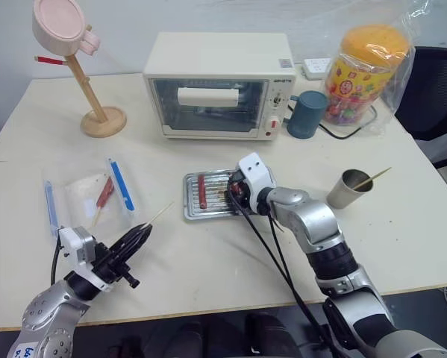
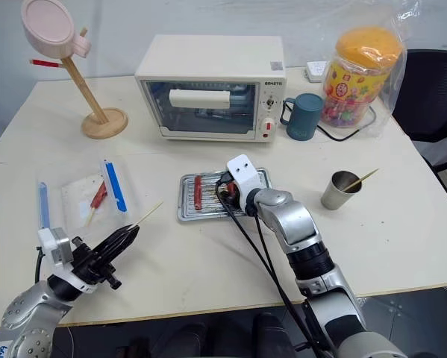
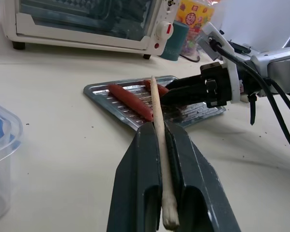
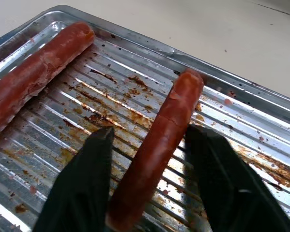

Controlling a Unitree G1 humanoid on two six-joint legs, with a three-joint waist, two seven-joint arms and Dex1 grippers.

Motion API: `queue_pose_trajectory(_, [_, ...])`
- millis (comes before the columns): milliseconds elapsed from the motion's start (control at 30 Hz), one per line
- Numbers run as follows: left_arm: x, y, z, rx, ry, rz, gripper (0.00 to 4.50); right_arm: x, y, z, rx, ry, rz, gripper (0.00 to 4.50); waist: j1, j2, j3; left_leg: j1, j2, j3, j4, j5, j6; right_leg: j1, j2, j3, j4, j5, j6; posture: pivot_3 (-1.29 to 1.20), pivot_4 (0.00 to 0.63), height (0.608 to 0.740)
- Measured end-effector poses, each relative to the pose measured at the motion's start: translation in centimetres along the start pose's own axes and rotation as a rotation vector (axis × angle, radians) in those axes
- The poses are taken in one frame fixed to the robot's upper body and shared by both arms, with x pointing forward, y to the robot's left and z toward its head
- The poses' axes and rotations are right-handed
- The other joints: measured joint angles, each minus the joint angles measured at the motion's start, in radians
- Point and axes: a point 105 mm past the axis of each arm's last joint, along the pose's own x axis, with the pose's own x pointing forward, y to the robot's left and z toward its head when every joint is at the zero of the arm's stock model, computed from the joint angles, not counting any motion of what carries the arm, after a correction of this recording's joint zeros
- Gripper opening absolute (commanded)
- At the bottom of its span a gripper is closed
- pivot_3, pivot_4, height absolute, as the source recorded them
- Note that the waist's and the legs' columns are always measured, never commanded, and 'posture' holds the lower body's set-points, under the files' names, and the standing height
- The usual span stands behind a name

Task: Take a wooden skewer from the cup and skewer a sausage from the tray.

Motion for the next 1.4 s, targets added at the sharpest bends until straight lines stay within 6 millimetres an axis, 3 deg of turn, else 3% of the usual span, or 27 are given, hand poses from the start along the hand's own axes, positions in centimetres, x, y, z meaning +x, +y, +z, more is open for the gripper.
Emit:
queue_pose_trajectory(67, [0.0, 0.0, 0.0, 0.000, 0.000, 0.002, 0.00, 0.0, 0.0, 0.0, -0.002, 0.001, 0.008, 0.75, 0.000, 0.000, 0.000, 0.000, 0.000, 0.000, 0.000, 0.000, 0.000, 0.000, 0.000, 0.000, 0.000, 0.000, 0.000, 0.00, 0.150, 0.740])
queue_pose_trajectory(567, [0.4, -0.1, 0.0, -0.003, -0.004, 0.001, 0.00, -0.4, -0.1, -0.1, -0.033, 0.003, 0.041, 0.75, 0.000, 0.000, 0.000, 0.000, 0.000, 0.000, 0.000, 0.000, 0.000, 0.000, 0.000, 0.000, 0.000, 0.000, 0.000, 0.00, 0.150, 0.740])
queue_pose_trajectory(700, [0.5, -0.1, 0.0, -0.002, -0.005, 0.000, 0.00, -1.3, 0.3, 1.1, -0.113, -0.070, 0.123, 0.75, 0.002, 0.000, 0.000, 0.000, 0.000, 0.000, 0.000, 0.000, 0.000, 0.000, 0.000, 0.000, 0.000, 0.000, 0.000, 0.00, 0.150, 0.740])
queue_pose_trajectory(867, [0.4, 0.0, 0.5, 0.034, 0.022, -0.035, 0.00, -5.4, -0.4, 3.8, -0.483, -0.236, 0.256, 0.75, 0.004, 0.000, 0.000, -0.001, 0.000, 0.000, 0.000, 0.000, 0.000, 0.000, 0.000, 0.000, -0.002, 0.000, 0.000, 0.00, 0.150, 0.740])
queue_pose_trajectory(1067, [0.3, -0.8, 1.7, 0.132, 0.134, -0.213, 0.00, -8.4, 0.8, 3.9, -0.854, -0.311, 0.433, 0.75, 0.000, -0.001, 0.000, 0.000, 0.001, 0.000, -0.002, 0.000, 0.000, 0.000, 0.001, 0.000, -0.002, 0.000, 0.000, 0.00, 0.150, 0.740])
queue_pose_trajectory(1233, [0.5, -1.5, 2.7, 0.186, 0.212, -0.374, 0.00, -9.3, 1.0, 3.1, -0.964, -0.284, 0.514, 0.75, 0.004, -0.001, 0.001, 0.000, 0.001, 0.000, -0.001, 0.000, 0.000, 0.001, 0.000, 0.000, -0.002, 0.000, 0.000, 0.00, 0.150, 0.740])
queue_pose_trajectory(1400, [1.7, -2.1, 3.4, 0.214, 0.209, -0.474, 0.00, -10.0, 1.9, 1.8, -0.921, -0.252, 0.631, 0.75, 0.005, -0.001, 0.001, 0.000, 0.001, -0.001, -0.001, 0.000, 0.000, 0.001, 0.000, -0.001, -0.004, 0.000, 0.000, 0.00, 0.150, 0.740])
